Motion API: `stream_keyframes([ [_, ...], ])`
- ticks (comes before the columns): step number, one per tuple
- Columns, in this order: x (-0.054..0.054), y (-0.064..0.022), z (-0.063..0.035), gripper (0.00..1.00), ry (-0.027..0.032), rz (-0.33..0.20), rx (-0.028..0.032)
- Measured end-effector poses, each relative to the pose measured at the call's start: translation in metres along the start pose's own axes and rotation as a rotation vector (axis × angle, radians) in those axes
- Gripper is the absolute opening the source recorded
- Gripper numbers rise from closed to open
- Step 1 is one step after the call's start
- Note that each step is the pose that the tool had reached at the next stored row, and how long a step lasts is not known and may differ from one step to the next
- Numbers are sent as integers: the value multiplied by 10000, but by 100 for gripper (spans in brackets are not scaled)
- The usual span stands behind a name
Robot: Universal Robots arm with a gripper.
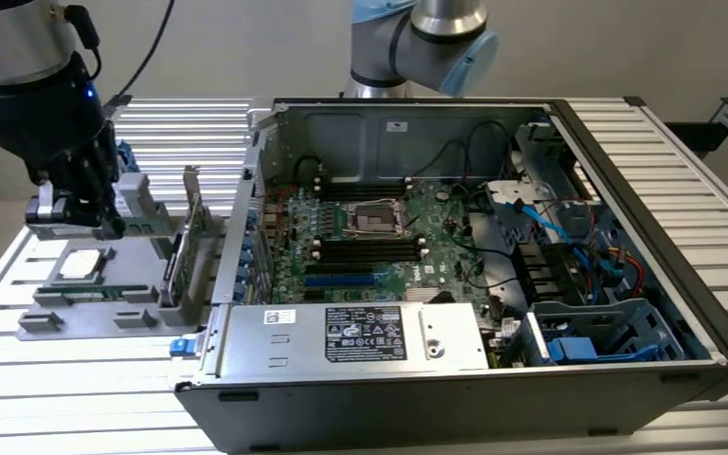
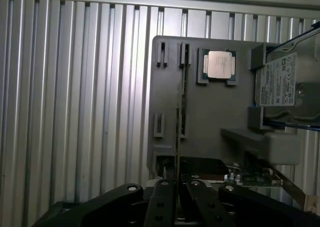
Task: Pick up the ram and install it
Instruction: 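Pick up the ram and move it above insertion slot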
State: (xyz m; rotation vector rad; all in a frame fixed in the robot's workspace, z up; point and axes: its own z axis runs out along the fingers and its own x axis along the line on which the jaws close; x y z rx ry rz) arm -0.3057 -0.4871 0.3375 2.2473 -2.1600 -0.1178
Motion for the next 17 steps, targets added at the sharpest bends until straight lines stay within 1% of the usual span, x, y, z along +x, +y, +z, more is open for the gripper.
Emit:
stream_keyframes([
  [17, -16, -583, -293, 14, -51, -7, -14],
])
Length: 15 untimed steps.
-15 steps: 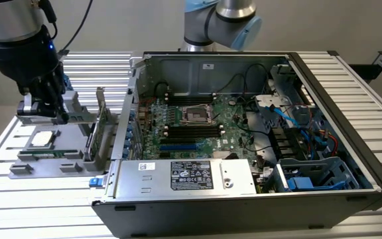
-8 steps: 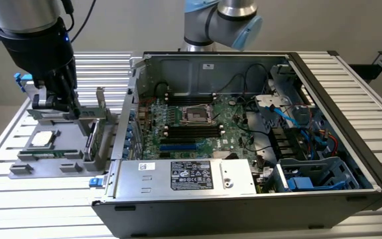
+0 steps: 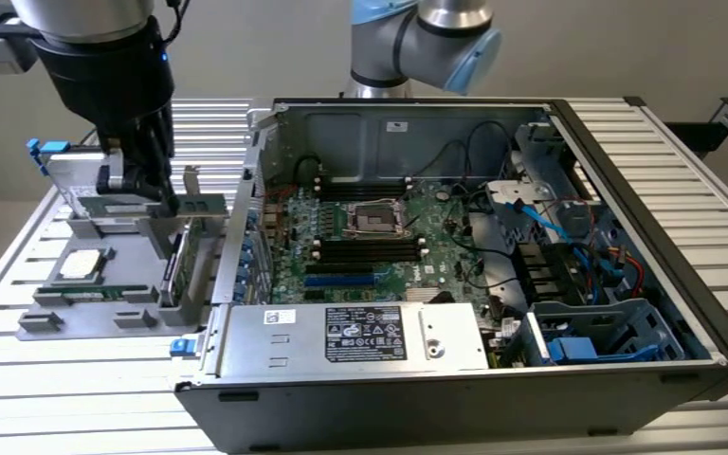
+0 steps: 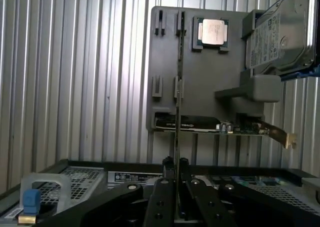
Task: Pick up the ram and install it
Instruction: 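Pick up the ram and move it above insertion slot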
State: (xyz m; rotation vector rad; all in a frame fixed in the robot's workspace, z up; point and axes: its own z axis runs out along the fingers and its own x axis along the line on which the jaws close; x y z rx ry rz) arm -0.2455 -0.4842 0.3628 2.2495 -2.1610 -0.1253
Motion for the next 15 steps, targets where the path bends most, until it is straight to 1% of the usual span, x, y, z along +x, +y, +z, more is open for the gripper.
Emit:
stream_keyframes([
  [5, -4, -185, -71, 14, -21, -4, -1],
  [15, -3, -638, -116, 14, -119, -17, 1],
])
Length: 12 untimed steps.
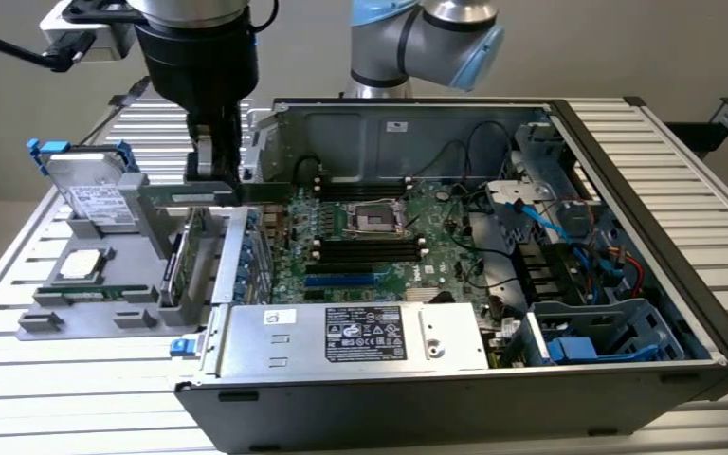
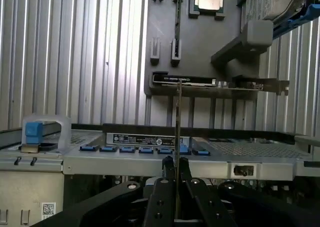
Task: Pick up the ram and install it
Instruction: 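Pick up the ram and move it above insertion slot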
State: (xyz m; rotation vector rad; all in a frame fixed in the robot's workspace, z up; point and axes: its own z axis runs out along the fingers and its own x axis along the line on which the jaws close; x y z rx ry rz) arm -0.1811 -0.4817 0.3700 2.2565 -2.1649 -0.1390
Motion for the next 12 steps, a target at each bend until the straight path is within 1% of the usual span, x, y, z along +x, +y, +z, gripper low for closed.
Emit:
stream_keyframes([
  [6, 1, -271, -22, 14, -54, -11, 1],
  [12, 4, -544, -41, 14, -81, -17, 1],
])
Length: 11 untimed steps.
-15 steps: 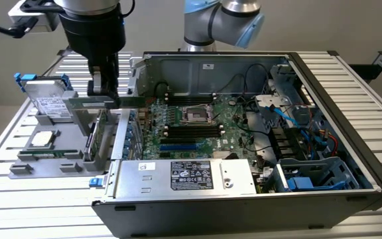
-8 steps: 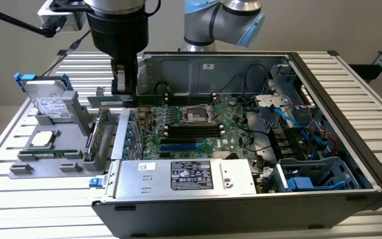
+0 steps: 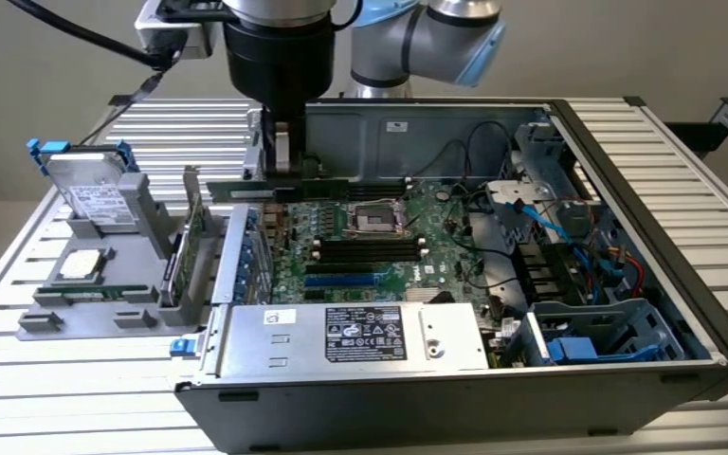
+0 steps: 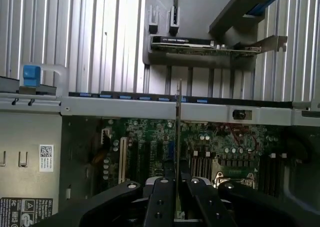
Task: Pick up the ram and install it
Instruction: 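Pick up the ram and move it above insertion slot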
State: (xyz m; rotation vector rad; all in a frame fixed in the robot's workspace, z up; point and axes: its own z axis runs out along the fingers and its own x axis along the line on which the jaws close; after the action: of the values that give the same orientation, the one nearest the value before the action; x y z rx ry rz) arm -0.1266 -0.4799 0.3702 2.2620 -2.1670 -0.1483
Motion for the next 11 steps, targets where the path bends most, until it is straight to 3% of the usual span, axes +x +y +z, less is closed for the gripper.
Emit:
stream_keyframes([
  [7, -4, -321, 4, 14, -2, -8, -1],
  [11, -50, -511, 56, 14, -2, -9, -2],
])
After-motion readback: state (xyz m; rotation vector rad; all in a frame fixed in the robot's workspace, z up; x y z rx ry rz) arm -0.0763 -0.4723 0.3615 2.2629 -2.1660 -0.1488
